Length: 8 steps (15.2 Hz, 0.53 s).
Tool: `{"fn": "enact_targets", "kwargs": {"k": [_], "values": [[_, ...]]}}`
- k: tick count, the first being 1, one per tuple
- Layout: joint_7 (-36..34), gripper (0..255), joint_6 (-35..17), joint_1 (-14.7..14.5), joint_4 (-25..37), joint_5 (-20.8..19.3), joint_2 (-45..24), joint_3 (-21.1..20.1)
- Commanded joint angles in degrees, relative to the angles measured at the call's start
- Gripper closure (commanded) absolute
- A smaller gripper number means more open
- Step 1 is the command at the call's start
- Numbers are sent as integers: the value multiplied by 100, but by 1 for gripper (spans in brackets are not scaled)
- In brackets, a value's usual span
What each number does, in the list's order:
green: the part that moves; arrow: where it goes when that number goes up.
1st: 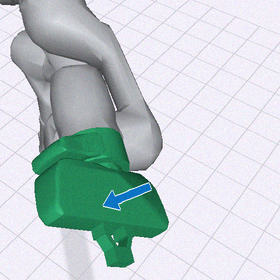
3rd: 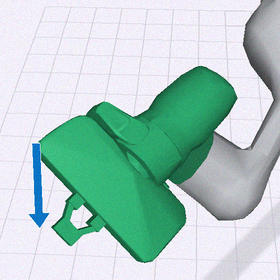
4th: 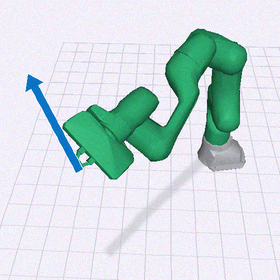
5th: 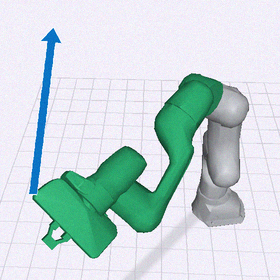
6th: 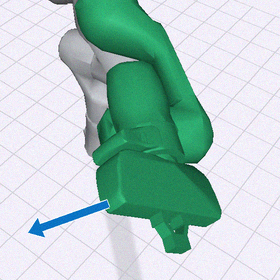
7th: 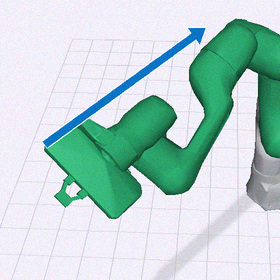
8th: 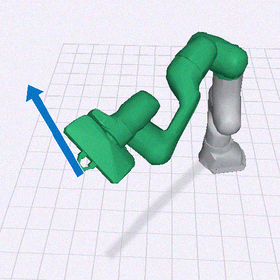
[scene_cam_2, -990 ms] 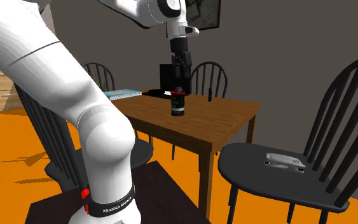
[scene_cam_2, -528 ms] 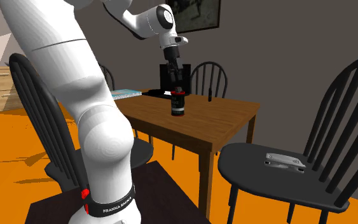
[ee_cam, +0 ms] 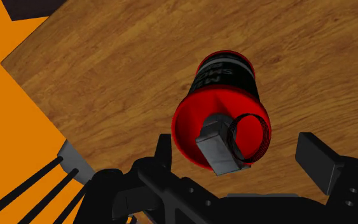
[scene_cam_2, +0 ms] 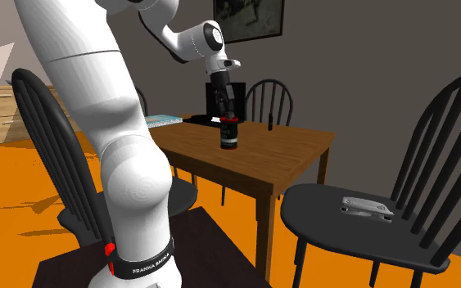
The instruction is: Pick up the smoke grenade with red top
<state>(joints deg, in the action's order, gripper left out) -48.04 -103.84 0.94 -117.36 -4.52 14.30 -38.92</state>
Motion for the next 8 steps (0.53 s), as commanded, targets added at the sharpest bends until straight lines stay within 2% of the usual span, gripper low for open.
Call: {"fn": "enact_targets", "kwargs": {"k": [1,2,3,8], "values": [[-31,0,-100,0,-77,-15,-28,-17],[-32,0,-100,0,-76,-16,-29,-18],[-29,255,-102,1,-79,-16,-28,-16],[-24,255,-96,2,-76,-14,-24,-12]]}}
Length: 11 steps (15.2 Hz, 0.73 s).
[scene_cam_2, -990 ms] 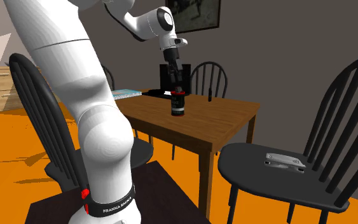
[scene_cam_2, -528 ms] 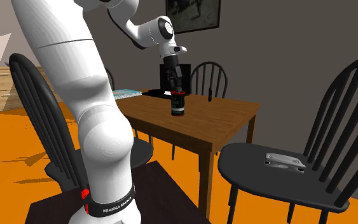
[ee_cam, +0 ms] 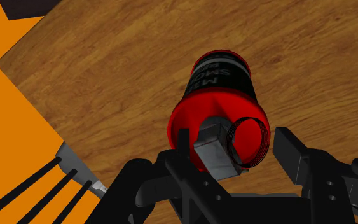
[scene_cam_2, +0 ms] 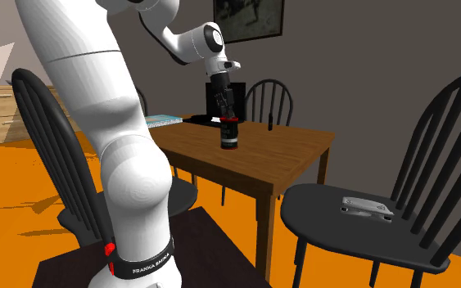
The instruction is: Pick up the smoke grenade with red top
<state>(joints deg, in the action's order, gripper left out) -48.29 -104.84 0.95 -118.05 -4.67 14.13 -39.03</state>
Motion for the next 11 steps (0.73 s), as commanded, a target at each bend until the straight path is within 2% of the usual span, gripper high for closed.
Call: {"fn": "enact_targets", "kwargs": {"k": [1,4,11], "values": [[1,255,2,-2,-13,4,-2,-1],[-7,255,1,-2,-7,-1,-12,-7],[105,255,524,14,497,20,25,40]]}}
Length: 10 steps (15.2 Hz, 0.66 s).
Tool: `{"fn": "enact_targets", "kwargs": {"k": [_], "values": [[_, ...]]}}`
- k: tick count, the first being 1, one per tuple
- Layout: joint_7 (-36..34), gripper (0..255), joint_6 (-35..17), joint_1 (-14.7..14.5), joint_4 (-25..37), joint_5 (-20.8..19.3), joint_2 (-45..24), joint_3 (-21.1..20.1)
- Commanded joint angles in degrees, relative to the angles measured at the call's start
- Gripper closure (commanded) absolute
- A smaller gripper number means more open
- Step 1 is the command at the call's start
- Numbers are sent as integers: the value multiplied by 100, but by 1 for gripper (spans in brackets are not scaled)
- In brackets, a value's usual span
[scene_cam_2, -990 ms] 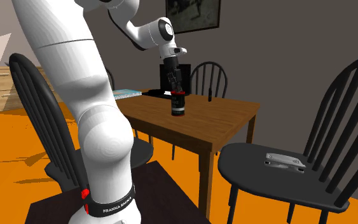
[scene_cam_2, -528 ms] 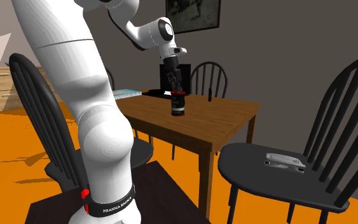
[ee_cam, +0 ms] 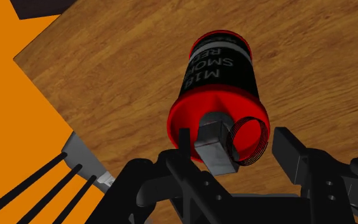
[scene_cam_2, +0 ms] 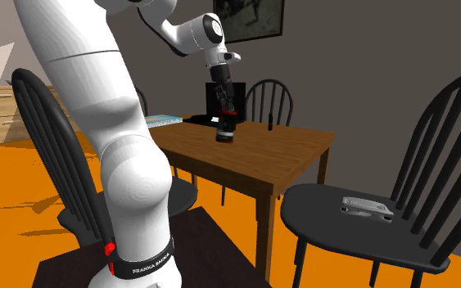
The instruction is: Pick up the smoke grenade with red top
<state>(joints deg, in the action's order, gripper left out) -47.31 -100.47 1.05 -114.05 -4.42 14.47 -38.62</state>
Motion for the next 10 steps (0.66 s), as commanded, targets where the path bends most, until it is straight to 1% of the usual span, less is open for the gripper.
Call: {"fn": "enact_targets", "kwargs": {"k": [1,8,10], "values": [[19,255,162,7,174,-7,-11,4],[92,255,693,35,752,-36,-60,17],[94,255,704,35,765,-37,-62,17]]}}
